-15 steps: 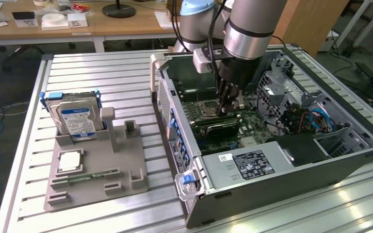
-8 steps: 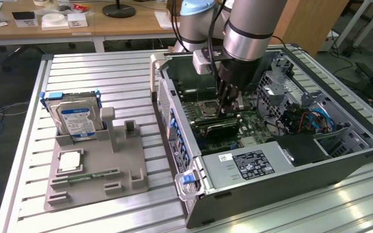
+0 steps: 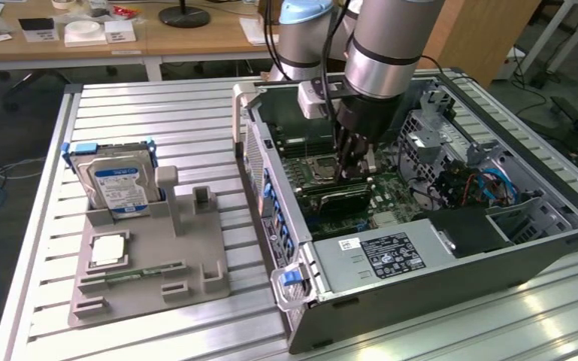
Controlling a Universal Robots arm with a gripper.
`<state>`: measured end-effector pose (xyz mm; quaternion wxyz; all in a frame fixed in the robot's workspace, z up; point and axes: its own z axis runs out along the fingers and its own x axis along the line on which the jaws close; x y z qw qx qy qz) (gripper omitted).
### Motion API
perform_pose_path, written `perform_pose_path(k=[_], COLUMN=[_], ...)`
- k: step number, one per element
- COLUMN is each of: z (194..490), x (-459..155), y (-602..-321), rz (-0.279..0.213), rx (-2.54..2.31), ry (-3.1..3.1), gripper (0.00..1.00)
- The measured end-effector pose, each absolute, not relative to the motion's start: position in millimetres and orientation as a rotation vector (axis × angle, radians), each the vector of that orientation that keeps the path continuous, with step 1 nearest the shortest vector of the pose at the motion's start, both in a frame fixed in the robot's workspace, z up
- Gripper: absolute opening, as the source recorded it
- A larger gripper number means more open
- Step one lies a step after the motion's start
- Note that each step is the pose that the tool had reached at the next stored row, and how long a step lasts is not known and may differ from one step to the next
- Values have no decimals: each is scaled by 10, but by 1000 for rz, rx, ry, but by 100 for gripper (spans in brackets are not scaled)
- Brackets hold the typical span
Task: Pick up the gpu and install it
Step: 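Press down on the gpu until it lock into place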
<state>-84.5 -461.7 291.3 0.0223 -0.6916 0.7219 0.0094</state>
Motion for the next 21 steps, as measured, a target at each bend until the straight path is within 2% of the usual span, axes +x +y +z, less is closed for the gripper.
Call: perform_pose_path(k=[21], z=[2863], x=[-845], y=[-4616], rz=[29], rx=[-2142], ry=[2236], gripper=[11])
